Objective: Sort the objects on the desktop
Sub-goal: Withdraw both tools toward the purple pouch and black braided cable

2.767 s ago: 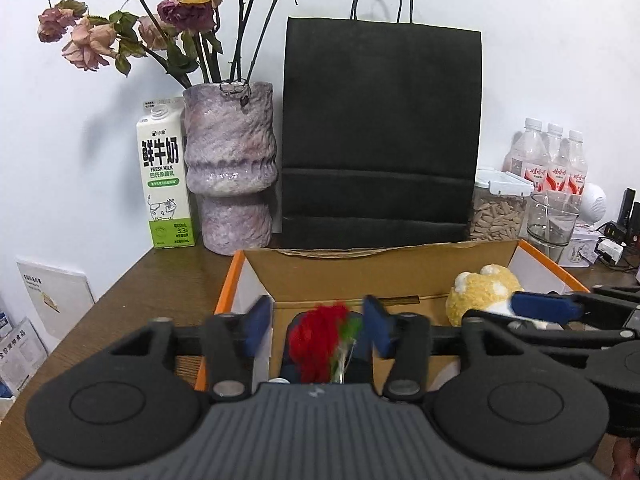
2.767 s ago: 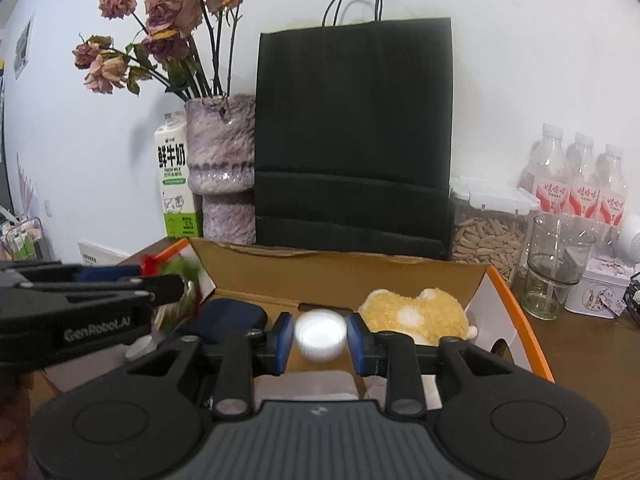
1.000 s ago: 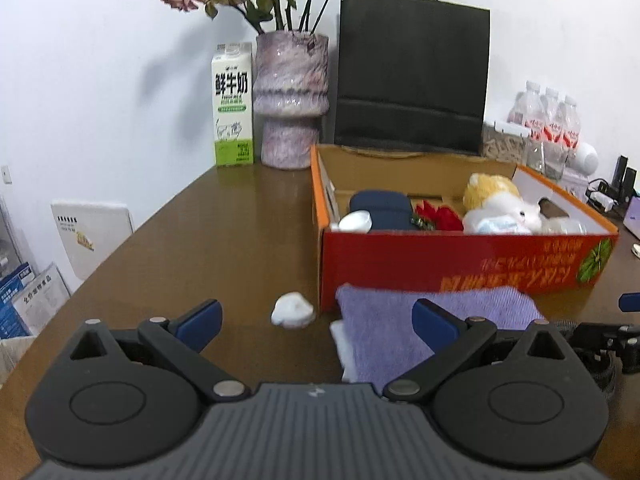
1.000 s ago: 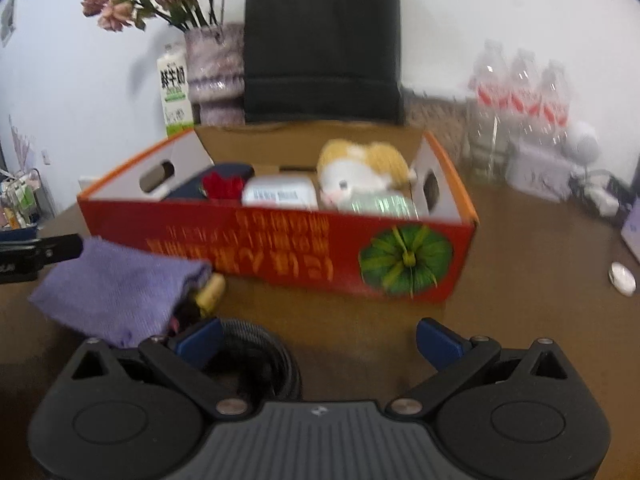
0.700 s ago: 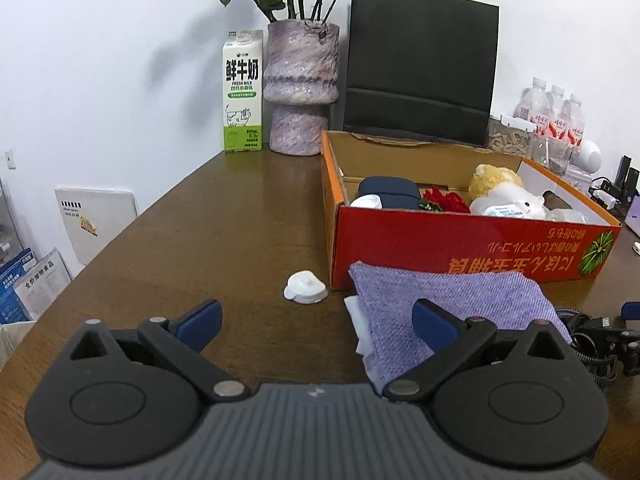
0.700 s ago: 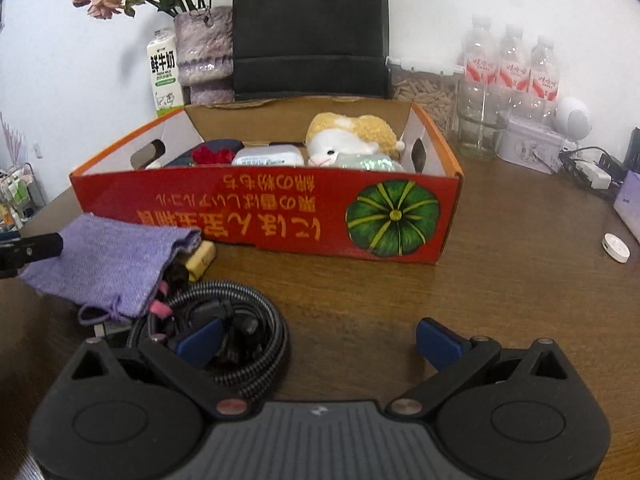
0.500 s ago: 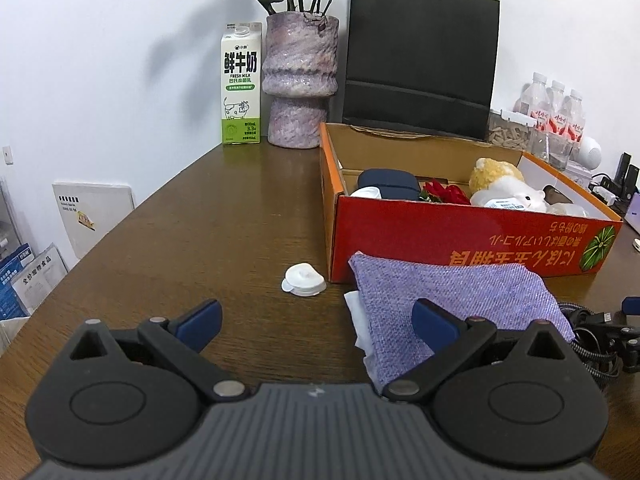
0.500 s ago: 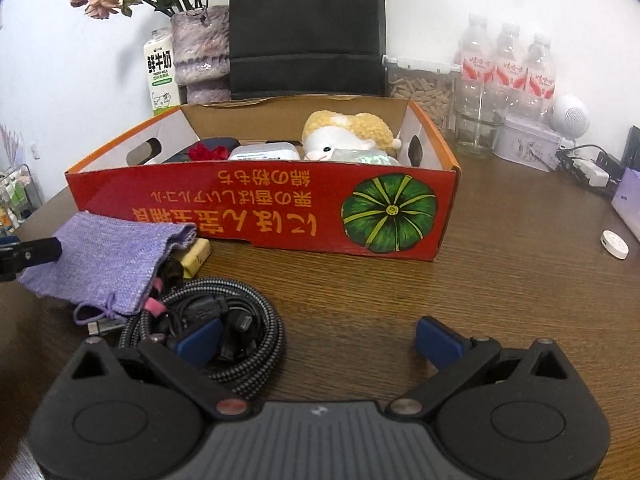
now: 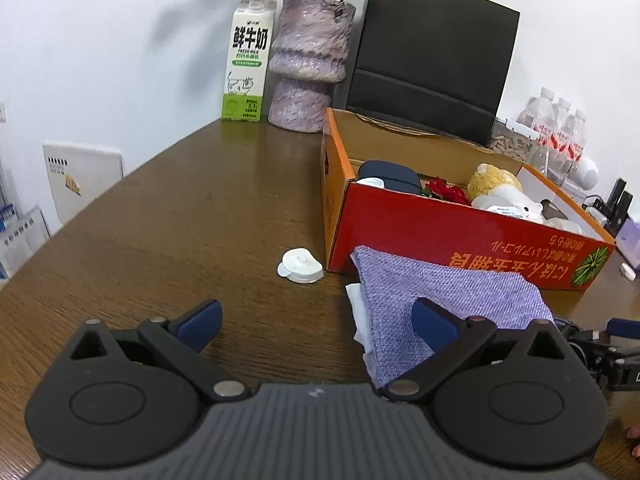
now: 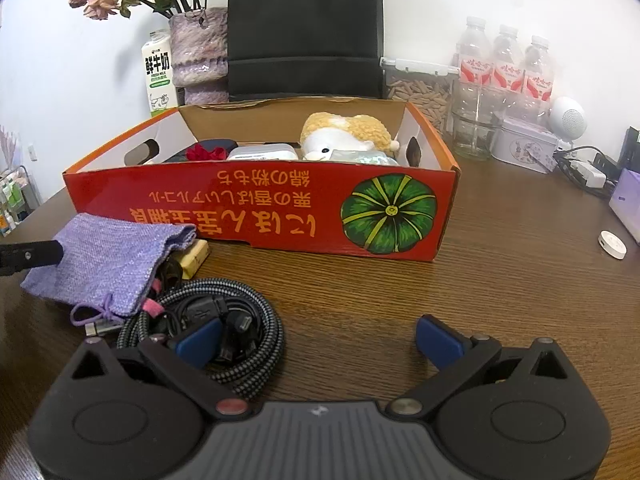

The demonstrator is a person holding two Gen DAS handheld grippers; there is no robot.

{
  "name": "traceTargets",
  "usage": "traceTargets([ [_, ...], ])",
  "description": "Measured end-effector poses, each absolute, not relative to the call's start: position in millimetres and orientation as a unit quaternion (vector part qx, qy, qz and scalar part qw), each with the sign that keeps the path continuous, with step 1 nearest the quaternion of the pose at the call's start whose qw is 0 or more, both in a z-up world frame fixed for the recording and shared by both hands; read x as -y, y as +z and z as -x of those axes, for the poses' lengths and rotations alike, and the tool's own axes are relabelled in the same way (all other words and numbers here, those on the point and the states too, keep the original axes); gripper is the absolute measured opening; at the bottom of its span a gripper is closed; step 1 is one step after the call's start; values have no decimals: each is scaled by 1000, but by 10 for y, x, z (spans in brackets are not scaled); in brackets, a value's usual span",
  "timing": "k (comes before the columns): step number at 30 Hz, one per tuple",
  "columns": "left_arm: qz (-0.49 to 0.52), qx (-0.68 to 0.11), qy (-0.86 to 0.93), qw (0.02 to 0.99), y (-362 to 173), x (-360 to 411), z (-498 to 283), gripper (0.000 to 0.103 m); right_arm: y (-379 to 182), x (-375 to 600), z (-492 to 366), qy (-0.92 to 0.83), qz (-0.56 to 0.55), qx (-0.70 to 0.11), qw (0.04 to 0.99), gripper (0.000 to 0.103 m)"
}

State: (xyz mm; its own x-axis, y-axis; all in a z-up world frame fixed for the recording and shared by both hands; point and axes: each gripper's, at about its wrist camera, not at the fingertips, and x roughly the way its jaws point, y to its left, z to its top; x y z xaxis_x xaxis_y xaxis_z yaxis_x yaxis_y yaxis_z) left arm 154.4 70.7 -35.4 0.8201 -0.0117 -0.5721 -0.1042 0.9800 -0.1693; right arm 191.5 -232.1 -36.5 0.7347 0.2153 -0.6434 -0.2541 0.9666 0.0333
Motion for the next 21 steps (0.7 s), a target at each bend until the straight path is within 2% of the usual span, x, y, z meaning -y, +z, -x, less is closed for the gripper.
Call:
traceTargets([
  [12, 93, -270, 40, 957, -299, -700, -1467, 103, -347, 2353, -1886, 126, 5, -333, 934, 103],
  [21, 41, -234, 37, 971, -170, -474, -1342, 103, -187, 2192, -1645, 164, 6, -296, 941, 103],
])
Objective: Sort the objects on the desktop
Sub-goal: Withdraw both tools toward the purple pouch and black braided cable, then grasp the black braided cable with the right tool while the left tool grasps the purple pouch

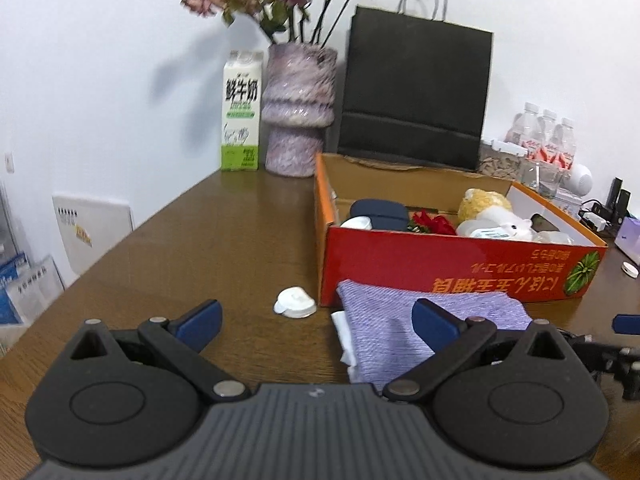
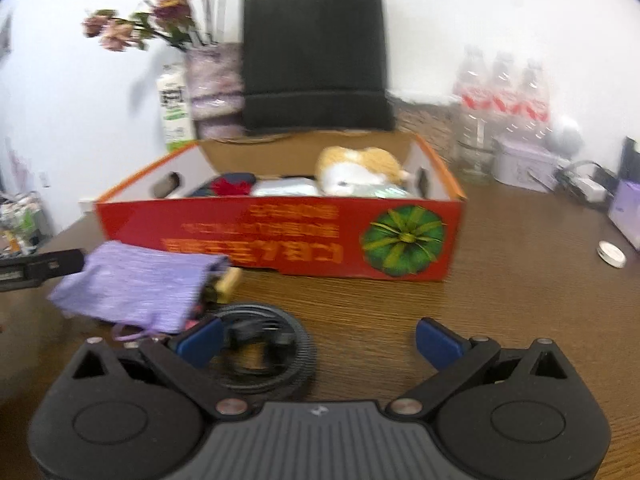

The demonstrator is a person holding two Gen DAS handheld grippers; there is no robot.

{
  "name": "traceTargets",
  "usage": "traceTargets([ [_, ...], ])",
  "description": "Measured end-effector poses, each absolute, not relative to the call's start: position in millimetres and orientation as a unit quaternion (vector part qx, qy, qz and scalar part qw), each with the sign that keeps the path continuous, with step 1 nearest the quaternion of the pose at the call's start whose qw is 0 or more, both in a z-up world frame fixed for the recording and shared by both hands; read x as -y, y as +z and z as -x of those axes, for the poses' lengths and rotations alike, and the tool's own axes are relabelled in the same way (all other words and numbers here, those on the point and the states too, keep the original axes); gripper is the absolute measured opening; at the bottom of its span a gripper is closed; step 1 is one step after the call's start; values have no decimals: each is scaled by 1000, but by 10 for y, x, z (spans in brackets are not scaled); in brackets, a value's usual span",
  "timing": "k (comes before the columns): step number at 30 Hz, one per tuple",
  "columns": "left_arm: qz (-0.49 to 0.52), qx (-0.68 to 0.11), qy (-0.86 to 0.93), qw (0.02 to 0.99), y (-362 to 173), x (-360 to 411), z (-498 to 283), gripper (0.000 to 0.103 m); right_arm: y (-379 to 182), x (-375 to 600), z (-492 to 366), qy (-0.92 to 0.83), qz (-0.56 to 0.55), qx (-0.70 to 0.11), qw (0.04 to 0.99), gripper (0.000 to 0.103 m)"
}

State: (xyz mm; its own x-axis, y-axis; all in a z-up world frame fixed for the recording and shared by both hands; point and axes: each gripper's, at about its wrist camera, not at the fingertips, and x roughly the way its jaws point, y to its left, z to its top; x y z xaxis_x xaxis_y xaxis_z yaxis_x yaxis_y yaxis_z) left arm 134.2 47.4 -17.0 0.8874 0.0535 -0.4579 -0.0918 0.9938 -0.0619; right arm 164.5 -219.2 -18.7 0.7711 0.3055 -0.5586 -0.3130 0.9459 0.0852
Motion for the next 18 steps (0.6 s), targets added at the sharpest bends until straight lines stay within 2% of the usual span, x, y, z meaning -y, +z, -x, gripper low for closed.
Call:
traceTargets([
  [6, 24, -226, 35, 973, -153, -306, -1295, 103, -204, 1966, -1544, 186, 40, -306, 933, 103],
  [15, 15, -228, 24, 973, -168, -162, -1266, 103, -294, 1929, -1663, 181, 19, -337, 924, 101],
  [17, 15, -229, 25, 973, -168, -161, -1264, 103, -295, 1926, -1652, 186, 19, -336, 923, 98],
  [18, 15, -231, 26, 973, -170, -163, -1266, 103, -289, 1924, -1644, 191, 18, -334, 923, 92],
])
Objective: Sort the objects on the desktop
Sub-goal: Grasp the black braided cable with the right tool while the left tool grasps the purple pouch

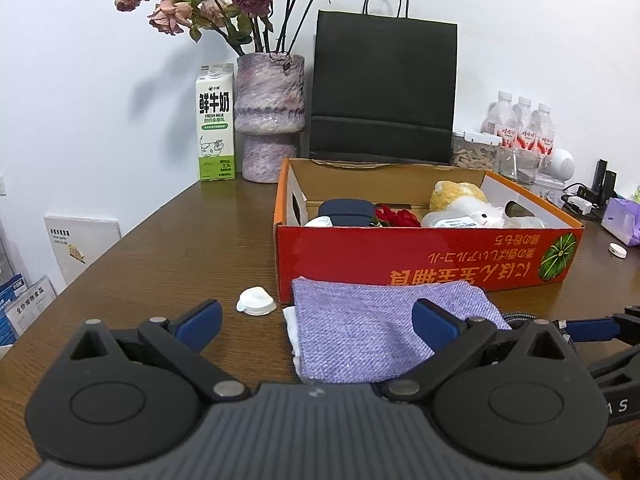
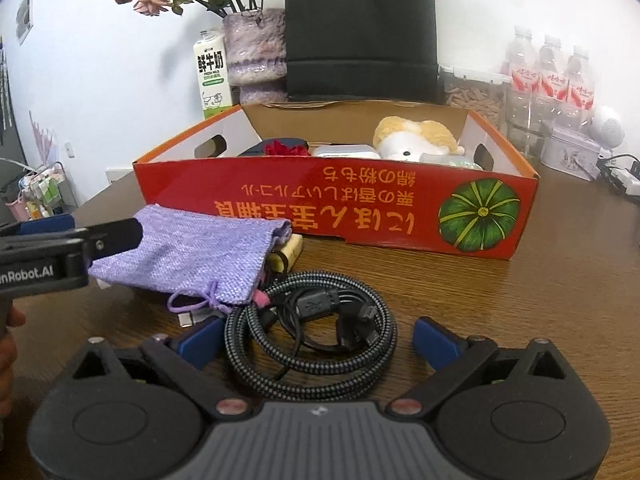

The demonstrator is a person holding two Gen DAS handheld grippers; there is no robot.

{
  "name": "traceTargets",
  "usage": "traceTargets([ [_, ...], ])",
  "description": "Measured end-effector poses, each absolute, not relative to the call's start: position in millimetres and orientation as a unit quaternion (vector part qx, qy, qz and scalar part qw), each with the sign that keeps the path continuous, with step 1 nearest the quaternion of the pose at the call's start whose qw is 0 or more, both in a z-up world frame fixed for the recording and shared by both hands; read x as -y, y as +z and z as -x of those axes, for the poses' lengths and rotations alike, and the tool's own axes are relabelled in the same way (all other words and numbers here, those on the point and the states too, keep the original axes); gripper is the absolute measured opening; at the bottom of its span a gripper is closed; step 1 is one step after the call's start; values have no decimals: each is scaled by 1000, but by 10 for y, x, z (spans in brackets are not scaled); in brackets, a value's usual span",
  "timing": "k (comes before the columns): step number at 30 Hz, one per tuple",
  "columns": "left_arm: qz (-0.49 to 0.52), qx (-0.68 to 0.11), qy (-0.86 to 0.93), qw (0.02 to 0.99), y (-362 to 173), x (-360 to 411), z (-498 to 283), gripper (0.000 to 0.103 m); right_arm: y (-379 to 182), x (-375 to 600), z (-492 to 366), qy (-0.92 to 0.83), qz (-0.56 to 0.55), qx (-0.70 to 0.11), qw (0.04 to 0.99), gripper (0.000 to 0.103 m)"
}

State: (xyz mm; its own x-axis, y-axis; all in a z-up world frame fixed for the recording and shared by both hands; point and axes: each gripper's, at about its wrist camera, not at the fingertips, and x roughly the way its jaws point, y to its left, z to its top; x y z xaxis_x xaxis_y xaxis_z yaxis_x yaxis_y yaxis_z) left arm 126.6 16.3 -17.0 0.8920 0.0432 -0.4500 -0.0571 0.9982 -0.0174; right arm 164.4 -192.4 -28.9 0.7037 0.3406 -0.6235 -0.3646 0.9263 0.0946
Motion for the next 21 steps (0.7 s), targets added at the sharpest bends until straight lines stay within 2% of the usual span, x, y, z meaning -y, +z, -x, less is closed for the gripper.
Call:
traceTargets([
  [1, 16, -232, 26, 972, -172, -170, -1266, 103, -281, 1920, -1634, 193, 18, -332, 923, 89],
  [21, 21, -229, 17, 973, -148, -185, -1215, 103, -160, 1991, -1512, 188, 16, -302, 934, 88],
])
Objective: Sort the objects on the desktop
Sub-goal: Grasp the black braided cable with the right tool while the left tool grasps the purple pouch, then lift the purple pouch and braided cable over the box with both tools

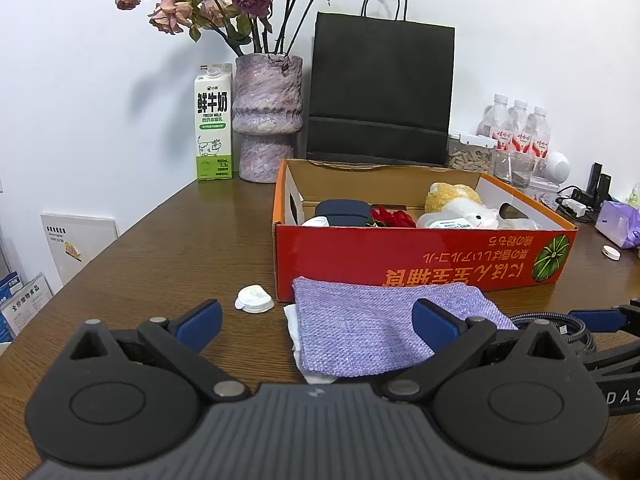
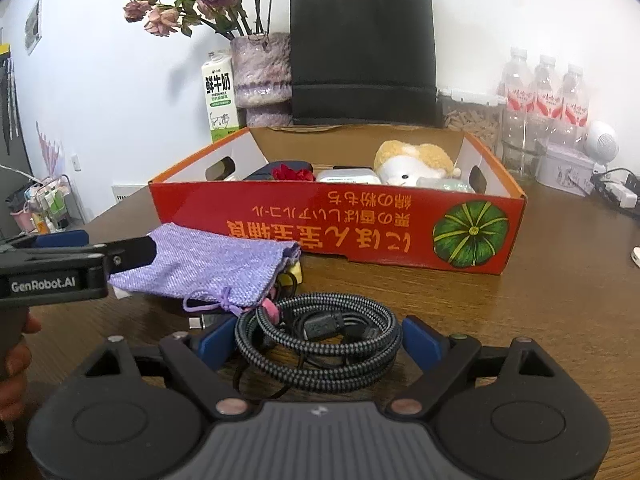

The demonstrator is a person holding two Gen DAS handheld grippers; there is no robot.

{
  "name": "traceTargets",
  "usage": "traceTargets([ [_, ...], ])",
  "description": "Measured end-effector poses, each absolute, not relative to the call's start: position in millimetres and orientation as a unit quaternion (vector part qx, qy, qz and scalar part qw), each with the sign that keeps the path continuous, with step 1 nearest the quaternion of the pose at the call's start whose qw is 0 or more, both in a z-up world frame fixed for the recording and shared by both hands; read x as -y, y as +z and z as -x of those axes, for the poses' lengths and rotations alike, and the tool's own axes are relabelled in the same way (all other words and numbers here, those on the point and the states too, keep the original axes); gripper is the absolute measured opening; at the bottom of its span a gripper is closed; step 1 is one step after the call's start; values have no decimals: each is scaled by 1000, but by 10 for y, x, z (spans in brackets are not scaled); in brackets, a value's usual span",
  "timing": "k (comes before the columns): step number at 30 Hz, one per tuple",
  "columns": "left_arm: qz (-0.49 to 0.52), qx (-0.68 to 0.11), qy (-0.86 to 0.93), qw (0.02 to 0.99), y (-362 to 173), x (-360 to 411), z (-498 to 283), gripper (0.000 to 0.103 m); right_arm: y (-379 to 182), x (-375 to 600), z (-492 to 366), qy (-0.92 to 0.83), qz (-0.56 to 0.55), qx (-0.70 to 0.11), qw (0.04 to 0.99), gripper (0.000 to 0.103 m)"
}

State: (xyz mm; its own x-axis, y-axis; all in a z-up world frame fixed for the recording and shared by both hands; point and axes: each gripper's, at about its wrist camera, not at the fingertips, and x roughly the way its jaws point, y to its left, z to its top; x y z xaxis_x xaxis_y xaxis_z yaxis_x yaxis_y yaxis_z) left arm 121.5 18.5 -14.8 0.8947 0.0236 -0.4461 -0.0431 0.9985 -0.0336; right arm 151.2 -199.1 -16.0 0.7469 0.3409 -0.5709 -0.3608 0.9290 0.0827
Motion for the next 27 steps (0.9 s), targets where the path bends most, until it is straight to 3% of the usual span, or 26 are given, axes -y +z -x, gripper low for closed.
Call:
traceTargets([
  [19, 15, -233, 9, 972, -165, -160, -1206, 103, 22, 2140, -1378, 164, 19, -240, 957, 87],
  [27, -36, -226, -44, 972, -187, 72, -1090, 103, 46, 2197, -1369, 159, 14, -234, 959, 87],
])
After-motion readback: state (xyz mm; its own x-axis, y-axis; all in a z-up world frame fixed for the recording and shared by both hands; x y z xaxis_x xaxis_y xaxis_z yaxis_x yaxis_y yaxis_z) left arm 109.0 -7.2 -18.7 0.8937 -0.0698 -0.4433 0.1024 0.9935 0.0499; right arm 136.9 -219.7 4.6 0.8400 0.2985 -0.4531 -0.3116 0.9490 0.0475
